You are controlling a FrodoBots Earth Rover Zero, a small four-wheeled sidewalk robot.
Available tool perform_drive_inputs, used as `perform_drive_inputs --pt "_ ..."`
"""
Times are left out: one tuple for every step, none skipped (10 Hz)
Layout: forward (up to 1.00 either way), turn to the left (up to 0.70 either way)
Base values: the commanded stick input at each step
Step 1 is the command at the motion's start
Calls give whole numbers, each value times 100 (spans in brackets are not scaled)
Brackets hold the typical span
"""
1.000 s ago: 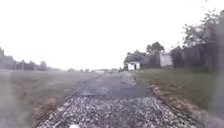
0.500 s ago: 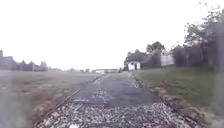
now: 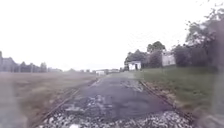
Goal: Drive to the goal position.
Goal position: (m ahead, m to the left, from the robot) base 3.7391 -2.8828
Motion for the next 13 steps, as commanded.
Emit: perform_drive_inputs --pt "70 0" --pt "70 0" --pt "70 0" --pt "70 0" --pt "70 0" --pt "70 0" --pt "70 0" --pt "70 0" --pt "70 0" --pt "70 0" --pt "70 0" --pt "70 0" --pt "70 0"
